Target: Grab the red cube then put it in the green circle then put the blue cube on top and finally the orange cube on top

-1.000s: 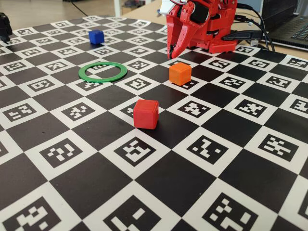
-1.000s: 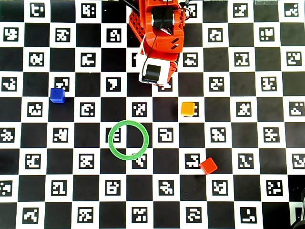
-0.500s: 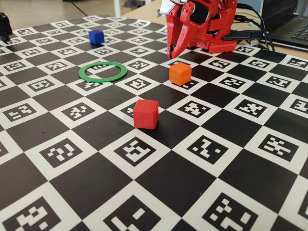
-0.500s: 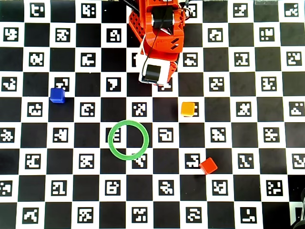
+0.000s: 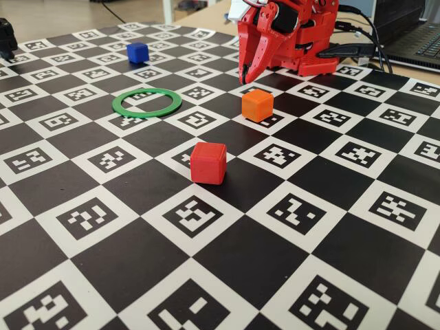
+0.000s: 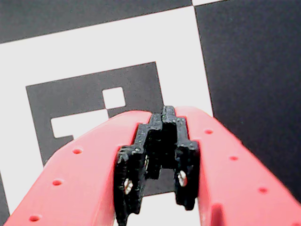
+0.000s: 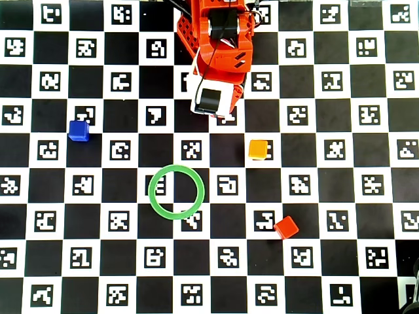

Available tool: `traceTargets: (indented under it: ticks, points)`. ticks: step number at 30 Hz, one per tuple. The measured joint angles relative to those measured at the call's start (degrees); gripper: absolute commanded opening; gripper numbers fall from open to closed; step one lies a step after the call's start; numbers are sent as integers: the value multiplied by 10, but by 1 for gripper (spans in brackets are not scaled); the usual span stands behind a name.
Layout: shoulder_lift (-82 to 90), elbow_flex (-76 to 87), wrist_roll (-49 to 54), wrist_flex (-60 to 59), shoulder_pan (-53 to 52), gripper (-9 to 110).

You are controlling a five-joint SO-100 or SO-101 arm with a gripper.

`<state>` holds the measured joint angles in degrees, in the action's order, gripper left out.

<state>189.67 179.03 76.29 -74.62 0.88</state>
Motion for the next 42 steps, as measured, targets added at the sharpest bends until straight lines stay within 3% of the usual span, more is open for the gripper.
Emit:
traceTargets:
  ticks: [23,27,42]
  points:
    - [0,0,0,2,0,-5]
    - [-4,-4,-46,6,0,-5]
    - [-300,-308,-201,-9,12,-5]
